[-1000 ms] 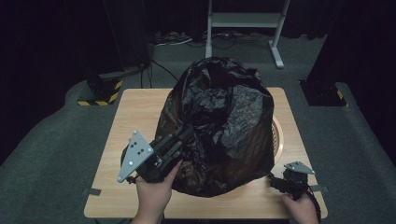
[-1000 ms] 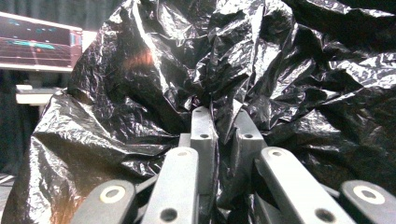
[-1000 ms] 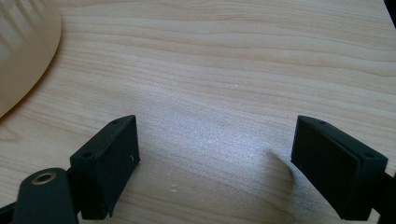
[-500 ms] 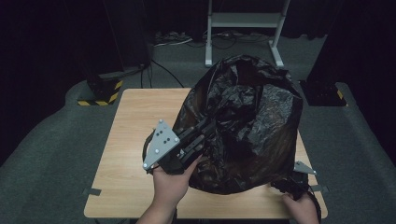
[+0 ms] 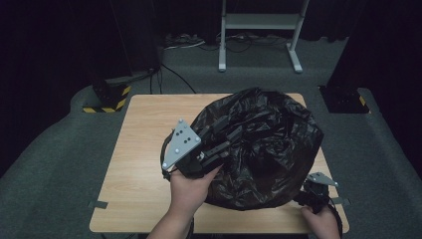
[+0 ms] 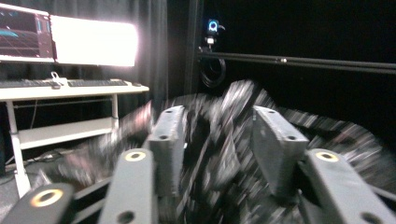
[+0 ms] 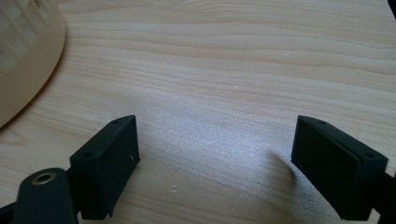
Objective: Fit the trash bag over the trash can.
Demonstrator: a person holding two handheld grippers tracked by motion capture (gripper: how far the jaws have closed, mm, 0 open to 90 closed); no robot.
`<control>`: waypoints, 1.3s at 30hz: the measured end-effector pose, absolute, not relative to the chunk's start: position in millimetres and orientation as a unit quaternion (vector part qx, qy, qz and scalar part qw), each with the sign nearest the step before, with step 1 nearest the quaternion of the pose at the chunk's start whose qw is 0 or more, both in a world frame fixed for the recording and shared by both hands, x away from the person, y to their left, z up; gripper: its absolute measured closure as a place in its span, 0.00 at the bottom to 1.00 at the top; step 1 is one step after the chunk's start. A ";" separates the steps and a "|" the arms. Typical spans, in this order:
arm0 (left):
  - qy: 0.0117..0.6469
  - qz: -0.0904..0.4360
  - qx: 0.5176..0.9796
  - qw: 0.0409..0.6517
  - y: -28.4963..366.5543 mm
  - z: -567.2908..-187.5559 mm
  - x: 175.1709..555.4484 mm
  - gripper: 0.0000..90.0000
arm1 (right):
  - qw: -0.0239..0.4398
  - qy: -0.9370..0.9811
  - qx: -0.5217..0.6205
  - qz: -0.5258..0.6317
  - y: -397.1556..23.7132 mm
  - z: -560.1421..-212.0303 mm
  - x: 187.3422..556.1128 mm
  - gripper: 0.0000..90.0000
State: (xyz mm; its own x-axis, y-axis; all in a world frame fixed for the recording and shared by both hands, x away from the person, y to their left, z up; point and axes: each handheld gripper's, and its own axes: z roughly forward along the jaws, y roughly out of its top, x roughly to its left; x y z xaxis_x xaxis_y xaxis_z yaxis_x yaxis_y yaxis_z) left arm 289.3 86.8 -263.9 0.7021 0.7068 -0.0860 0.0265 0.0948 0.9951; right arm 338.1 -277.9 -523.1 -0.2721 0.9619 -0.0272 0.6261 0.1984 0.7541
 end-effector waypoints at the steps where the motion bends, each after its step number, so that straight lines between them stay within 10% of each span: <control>1: 0.294 0.252 0.622 0.681 87.5 -263.5 288.7 0.58 | 0.260 0.729 0.544 0.323 -277.9 -523.1 338.1 0.16; 23: 0.317 0.333 0.598 0.656 162.9 -297.5 277.8 0.51 | 0.281 0.729 0.524 0.338 -279.2 -516.5 331.3 0.17; 39: 0.358 0.323 0.611 0.627 178.4 -331.7 300.5 0.50 | 0.400 0.628 0.460 0.484 -295.6 -374.2 293.8 0.18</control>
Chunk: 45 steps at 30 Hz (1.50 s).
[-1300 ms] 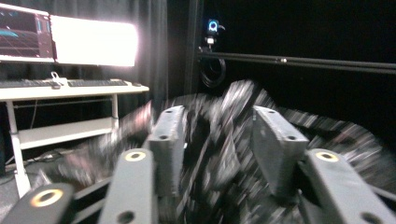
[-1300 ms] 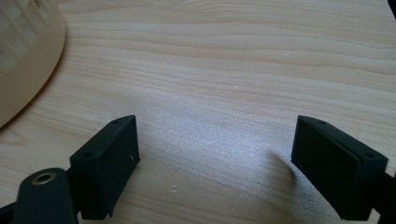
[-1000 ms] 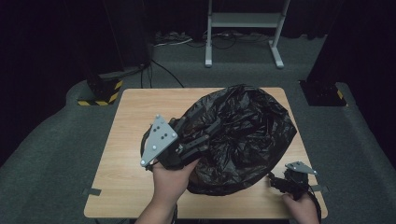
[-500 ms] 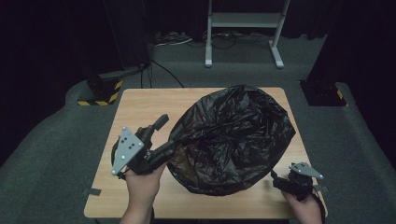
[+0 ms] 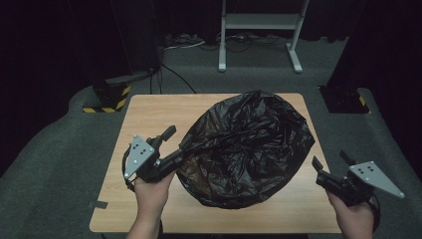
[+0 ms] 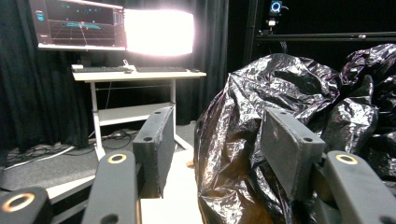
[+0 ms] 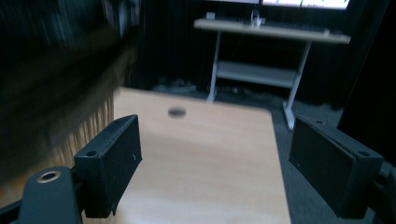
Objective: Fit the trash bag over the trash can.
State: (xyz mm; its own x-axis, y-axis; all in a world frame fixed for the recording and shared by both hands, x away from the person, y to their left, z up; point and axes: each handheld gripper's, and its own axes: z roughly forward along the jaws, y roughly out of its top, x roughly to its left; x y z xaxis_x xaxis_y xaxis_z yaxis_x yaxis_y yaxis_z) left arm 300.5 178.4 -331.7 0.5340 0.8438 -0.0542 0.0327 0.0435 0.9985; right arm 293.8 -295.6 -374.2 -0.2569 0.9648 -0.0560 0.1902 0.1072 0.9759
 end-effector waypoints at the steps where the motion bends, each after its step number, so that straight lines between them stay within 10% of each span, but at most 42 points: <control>1: 0.358 0.323 0.611 0.627 178.4 -331.7 300.5 0.49 | 0.402 0.621 0.458 0.493 -296.5 -367.4 292.9 0.18; 16: 0.357 0.316 0.614 0.629 169.1 -329.4 303.6 0.45 | 0.410 0.588 0.404 0.568 -276.6 -321.0 301.1 0.24; 24: 0.362 0.274 0.651 0.608 159.5 -335.1 326.8 0.84 | 0.337 0.612 0.423 0.577 -261.7 -331.8 334.5 0.56; 29: 0.367 0.269 0.650 0.609 155.3 -340.3 333.8 1.00 | 0.306 0.628 0.412 0.585 -254.3 -336.5 336.6 1.00; 45: 0.431 0.278 0.620 0.594 159.3 -379.9 332.3 1.00 | 0.382 0.642 0.416 0.518 -247.3 -356.6 330.4 1.00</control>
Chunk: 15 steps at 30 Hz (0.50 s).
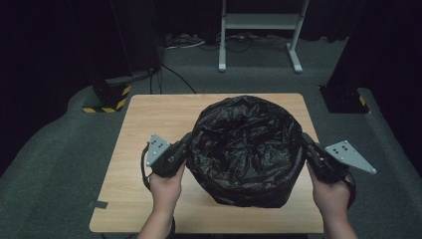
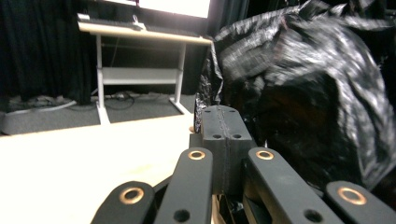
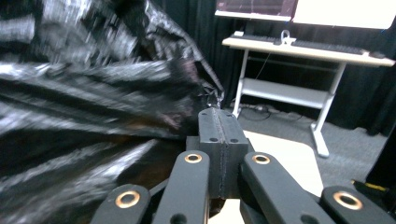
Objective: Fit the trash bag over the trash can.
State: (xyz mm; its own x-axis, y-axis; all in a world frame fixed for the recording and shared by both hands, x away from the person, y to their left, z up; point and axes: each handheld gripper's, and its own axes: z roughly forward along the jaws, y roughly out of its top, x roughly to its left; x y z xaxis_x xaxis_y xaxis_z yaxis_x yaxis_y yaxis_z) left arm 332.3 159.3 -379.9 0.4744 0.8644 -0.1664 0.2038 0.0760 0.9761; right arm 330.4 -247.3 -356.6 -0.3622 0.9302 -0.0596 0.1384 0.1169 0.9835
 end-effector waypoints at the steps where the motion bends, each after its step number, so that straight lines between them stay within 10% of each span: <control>1: 0.431 0.278 0.620 0.594 159.3 -379.9 332.3 1.00 | 0.382 0.642 0.416 0.518 -247.3 -356.6 330.4 1.00; 15: 0.436 0.256 0.640 0.579 154.0 -415.9 321.5 1.00 | 0.353 0.668 0.407 0.513 -240.8 -383.0 349.8 1.00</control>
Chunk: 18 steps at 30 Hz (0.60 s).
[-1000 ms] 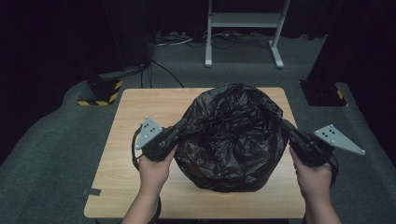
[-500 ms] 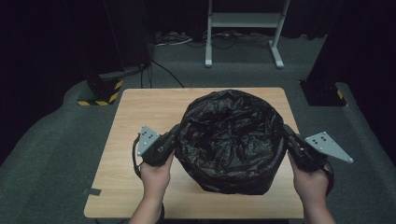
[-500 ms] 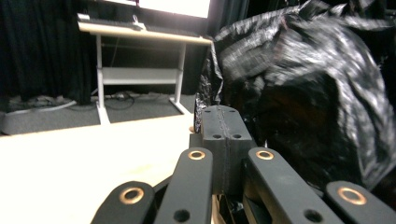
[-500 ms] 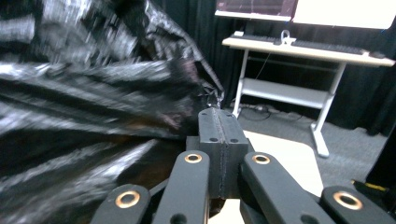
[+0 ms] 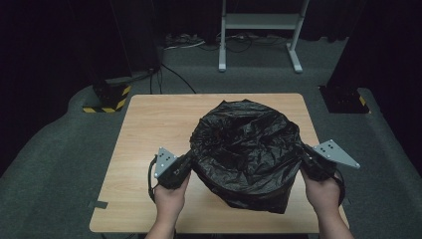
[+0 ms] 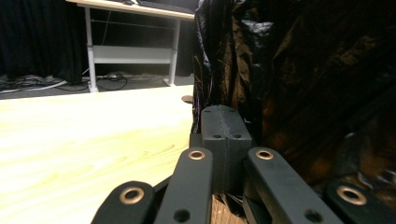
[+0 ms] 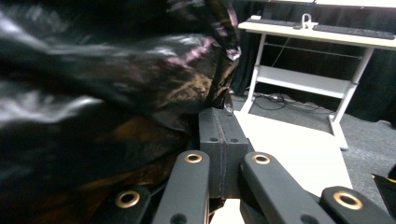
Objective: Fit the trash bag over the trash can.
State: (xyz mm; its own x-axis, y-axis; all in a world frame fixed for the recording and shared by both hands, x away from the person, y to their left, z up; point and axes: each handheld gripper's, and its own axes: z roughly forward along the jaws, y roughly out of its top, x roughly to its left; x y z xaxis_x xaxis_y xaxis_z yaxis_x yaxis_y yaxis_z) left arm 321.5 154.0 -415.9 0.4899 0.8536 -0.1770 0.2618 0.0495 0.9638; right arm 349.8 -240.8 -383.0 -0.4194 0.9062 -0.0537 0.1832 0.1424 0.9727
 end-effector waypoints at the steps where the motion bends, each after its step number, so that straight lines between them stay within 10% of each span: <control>1: 0.434 0.255 0.640 0.580 154.8 -416.3 320.6 1.00 | 0.355 0.676 0.401 0.507 -238.7 -386.1 351.7 1.00; 10: 0.416 0.258 0.652 0.579 147.4 -418.3 303.9 1.00 | 0.359 0.681 0.396 0.501 -236.7 -386.9 364.6 0.97; 14: 0.409 0.278 0.642 0.585 154.8 -415.6 287.9 0.99 | 0.370 0.665 0.412 0.500 -244.8 -381.1 365.7 0.65; 18: 0.411 0.296 0.597 0.622 182.8 -410.7 278.0 0.74 | 0.407 0.637 0.419 0.503 -259.7 -373.0 344.1 0.51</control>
State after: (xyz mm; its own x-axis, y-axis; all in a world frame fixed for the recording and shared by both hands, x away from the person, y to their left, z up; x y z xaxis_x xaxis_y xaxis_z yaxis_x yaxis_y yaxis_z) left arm 278.0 182.8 -410.7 0.4870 0.8589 -0.1584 0.1231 0.1120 0.9860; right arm 344.1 -259.7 -373.0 -0.3169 0.9435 -0.0972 0.1239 0.1428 0.9820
